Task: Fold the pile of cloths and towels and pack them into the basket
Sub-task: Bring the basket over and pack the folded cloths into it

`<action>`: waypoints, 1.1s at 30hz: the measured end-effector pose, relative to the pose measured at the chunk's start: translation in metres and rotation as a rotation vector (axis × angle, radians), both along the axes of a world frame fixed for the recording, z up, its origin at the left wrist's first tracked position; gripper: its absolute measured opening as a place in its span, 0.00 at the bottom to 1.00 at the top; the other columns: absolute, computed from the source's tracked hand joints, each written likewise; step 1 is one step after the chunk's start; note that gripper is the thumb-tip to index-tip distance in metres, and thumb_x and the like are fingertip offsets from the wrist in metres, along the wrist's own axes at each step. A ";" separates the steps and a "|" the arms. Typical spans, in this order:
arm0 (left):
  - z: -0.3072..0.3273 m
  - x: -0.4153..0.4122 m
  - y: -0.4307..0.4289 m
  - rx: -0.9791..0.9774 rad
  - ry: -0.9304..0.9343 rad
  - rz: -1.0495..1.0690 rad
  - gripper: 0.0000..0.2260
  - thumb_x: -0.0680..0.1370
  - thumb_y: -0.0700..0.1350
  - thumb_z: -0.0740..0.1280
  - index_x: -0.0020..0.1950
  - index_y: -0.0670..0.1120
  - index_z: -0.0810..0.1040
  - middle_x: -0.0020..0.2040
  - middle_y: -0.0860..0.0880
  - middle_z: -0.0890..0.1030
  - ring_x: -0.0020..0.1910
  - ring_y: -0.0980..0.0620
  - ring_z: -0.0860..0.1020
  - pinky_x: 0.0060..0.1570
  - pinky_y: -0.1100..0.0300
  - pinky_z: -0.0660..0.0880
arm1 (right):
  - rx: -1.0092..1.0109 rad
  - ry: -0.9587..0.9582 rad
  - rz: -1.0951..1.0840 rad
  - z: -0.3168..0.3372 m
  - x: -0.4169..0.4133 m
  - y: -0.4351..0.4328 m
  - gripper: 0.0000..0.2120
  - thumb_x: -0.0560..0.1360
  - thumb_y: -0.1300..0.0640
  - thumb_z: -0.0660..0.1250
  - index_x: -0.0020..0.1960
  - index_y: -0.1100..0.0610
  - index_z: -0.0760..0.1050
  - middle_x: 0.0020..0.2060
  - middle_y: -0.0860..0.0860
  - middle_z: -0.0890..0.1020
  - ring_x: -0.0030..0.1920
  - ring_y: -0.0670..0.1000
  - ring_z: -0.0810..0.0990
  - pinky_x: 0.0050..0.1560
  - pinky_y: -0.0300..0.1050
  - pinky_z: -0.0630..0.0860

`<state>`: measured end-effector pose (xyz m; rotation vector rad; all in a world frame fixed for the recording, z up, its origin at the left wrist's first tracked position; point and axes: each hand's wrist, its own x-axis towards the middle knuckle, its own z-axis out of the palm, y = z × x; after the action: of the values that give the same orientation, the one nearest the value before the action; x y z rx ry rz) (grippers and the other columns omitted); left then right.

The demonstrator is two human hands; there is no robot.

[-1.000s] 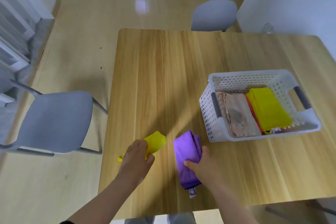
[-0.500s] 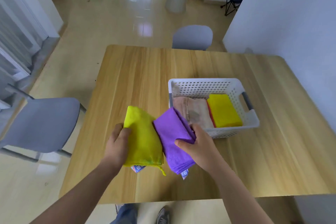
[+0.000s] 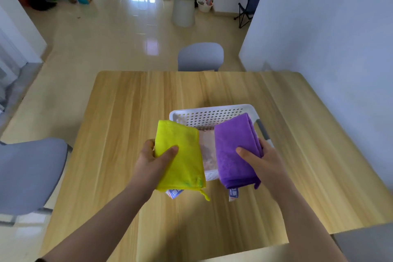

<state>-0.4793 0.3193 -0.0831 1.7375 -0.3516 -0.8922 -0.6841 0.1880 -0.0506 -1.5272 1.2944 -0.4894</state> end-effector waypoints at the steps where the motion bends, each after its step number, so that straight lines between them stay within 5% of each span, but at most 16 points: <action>1: -0.001 0.003 -0.004 0.003 0.001 -0.007 0.14 0.73 0.50 0.71 0.55 0.51 0.72 0.47 0.51 0.79 0.47 0.51 0.78 0.40 0.58 0.74 | 0.010 0.001 -0.010 -0.002 0.002 -0.006 0.13 0.72 0.48 0.71 0.52 0.54 0.75 0.44 0.56 0.82 0.39 0.58 0.82 0.21 0.43 0.71; 4: -0.006 0.014 -0.016 0.009 0.037 -0.011 0.20 0.70 0.54 0.74 0.57 0.50 0.71 0.48 0.51 0.79 0.47 0.51 0.78 0.40 0.58 0.73 | 0.019 0.018 -0.038 -0.011 0.013 -0.025 0.12 0.77 0.49 0.65 0.50 0.58 0.76 0.42 0.60 0.80 0.38 0.59 0.81 0.26 0.52 0.75; 8: -0.010 0.023 -0.023 0.037 0.075 0.002 0.29 0.61 0.60 0.69 0.59 0.51 0.70 0.51 0.51 0.78 0.49 0.50 0.78 0.42 0.56 0.74 | 0.045 0.039 -0.011 -0.022 0.027 -0.047 0.08 0.78 0.52 0.64 0.49 0.57 0.75 0.43 0.56 0.81 0.40 0.55 0.82 0.24 0.41 0.73; 14: -0.011 0.033 -0.032 0.035 0.104 0.092 0.23 0.69 0.55 0.74 0.61 0.51 0.71 0.52 0.50 0.79 0.51 0.47 0.78 0.42 0.56 0.73 | 0.398 -0.190 0.031 -0.062 0.054 -0.081 0.07 0.78 0.57 0.65 0.55 0.57 0.77 0.48 0.55 0.84 0.49 0.57 0.83 0.51 0.55 0.80; 18: -0.014 0.030 -0.035 0.016 0.159 0.170 0.22 0.68 0.52 0.75 0.60 0.50 0.74 0.52 0.48 0.81 0.50 0.45 0.80 0.45 0.53 0.76 | 0.289 0.181 0.103 -0.125 0.055 -0.093 0.04 0.77 0.61 0.65 0.44 0.57 0.77 0.40 0.56 0.81 0.41 0.55 0.80 0.43 0.50 0.77; 20: -0.014 0.028 -0.039 0.014 0.163 0.207 0.14 0.72 0.48 0.72 0.55 0.52 0.75 0.52 0.46 0.81 0.50 0.45 0.80 0.45 0.52 0.76 | 0.293 0.264 0.105 -0.141 0.053 -0.097 0.03 0.76 0.62 0.65 0.48 0.58 0.77 0.41 0.55 0.81 0.45 0.57 0.80 0.44 0.49 0.75; 23: -0.013 0.024 -0.050 0.014 0.193 0.225 0.09 0.73 0.47 0.71 0.52 0.52 0.77 0.51 0.46 0.82 0.49 0.44 0.80 0.47 0.50 0.77 | 0.332 0.256 0.168 -0.146 0.054 -0.107 0.05 0.76 0.59 0.65 0.51 0.57 0.77 0.45 0.54 0.82 0.48 0.57 0.81 0.48 0.49 0.77; 26: -0.008 0.015 -0.063 -0.043 0.273 0.214 0.18 0.67 0.48 0.74 0.56 0.51 0.78 0.49 0.46 0.84 0.47 0.45 0.82 0.44 0.52 0.77 | 0.415 0.185 0.181 -0.145 0.049 -0.111 0.05 0.76 0.58 0.65 0.51 0.56 0.77 0.47 0.54 0.83 0.49 0.56 0.82 0.53 0.55 0.79; 29: -0.006 0.007 -0.078 -0.096 0.331 0.191 0.15 0.68 0.45 0.72 0.54 0.50 0.79 0.46 0.48 0.85 0.44 0.48 0.83 0.41 0.53 0.78 | 0.388 0.160 0.180 -0.148 0.041 -0.116 0.02 0.76 0.58 0.66 0.47 0.56 0.77 0.46 0.56 0.83 0.48 0.58 0.82 0.52 0.57 0.78; 33: -0.026 -0.004 -0.096 0.083 0.328 0.196 0.08 0.76 0.40 0.67 0.54 0.47 0.78 0.48 0.45 0.83 0.48 0.44 0.80 0.48 0.50 0.77 | 0.350 0.233 0.214 -0.149 0.040 -0.118 0.02 0.75 0.58 0.66 0.46 0.56 0.77 0.45 0.58 0.83 0.47 0.61 0.82 0.43 0.53 0.77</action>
<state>-0.4836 0.2232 -0.1094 1.6325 0.0712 -1.0379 -0.6436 0.0704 -0.1991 -1.4303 1.2938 0.0544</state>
